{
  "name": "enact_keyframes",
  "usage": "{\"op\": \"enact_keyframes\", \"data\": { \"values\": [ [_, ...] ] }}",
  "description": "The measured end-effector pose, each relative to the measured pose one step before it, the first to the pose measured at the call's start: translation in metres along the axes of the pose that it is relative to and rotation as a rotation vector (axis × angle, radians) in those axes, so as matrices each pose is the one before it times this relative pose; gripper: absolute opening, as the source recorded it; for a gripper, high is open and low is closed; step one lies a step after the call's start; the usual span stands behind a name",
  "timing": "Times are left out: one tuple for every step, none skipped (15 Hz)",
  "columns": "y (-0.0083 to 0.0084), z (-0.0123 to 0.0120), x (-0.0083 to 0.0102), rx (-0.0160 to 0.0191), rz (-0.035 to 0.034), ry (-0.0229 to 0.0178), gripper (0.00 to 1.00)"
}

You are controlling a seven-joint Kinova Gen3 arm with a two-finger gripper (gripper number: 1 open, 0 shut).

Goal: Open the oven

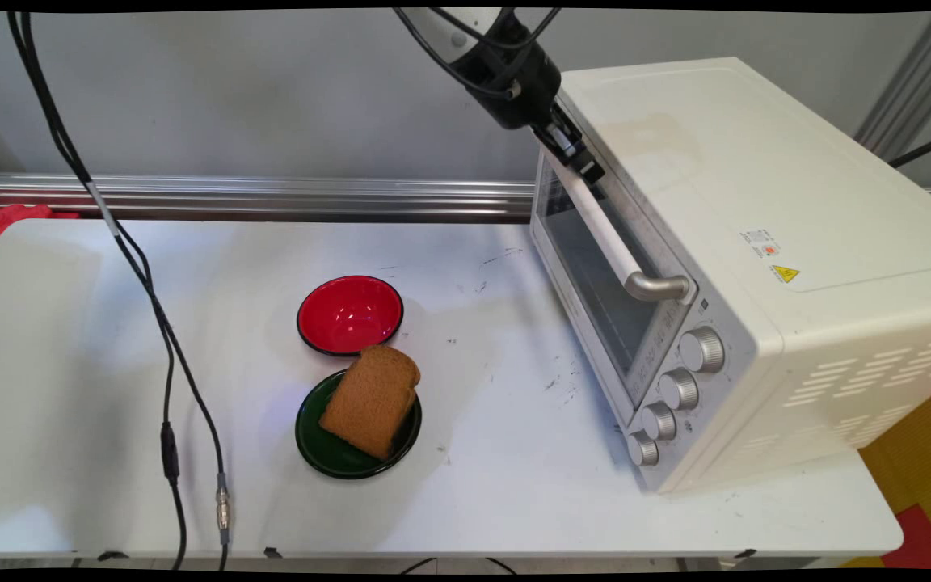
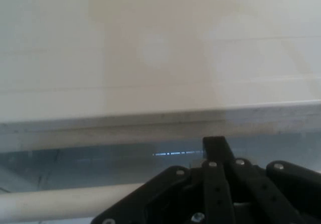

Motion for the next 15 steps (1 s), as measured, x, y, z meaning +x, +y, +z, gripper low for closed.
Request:
{"op": "enact_keyframes", "data": {
  "values": [
    [-0.00055, 0.00257, -0.00235, 0.00146, 0.00094, 0.00174, 0.0],
    [-0.00077, 0.00223, -0.00288, 0.00224, 0.00034, 0.00138, 0.0],
    [-0.001, 0.00146, -0.00318, 0.0028, -0.0001, -0.0008, 0.0],
    [-0.00106, 0.00152, -0.00349, 0.00244, 0.00059, -0.00284, 0.0],
    [-0.00135, 0.00048, -0.00422, 0.0032, 0.00057, -0.00412, 0.0],
    [-0.00155, -0.00123, -0.00524, 0.00393, 0.00122, -0.00633, 0.0],
    [-0.00117, -0.00108, -0.00485, 0.00273, 0.00201, -0.00812, 0.0],
    [-0.001, -0.0017, -0.00394, 0.00253, 0.00027, -0.00547, 0.0],
    [-0.00162, -0.00259, -0.00685, 0.00294, 0.00224, -0.01221, 0.0],
    [-0.00145, -0.00279, -0.00654, 0.00265, 0.00144, -0.01095, 0.0],
    [-0.00166, -0.00287, -0.00741, 0.00008, 0.00423, -0.01381, 0.0],
    [-0.00135, -0.00224, -0.00657, 0.00065, 0.00202, -0.01131, 0.0],
    [-0.00076, -0.00281, -0.00741, 0.00044, 0.00059, -0.01055, 0.0],
    [-0.00167, -0.00274, -0.00907, -0.00099, 0.00466, -0.01307, 0.0],
    [-0.00111, -0.00148, -0.00681, -0.00112, 0.00284, -0.00884, 0.0]
  ]
}}
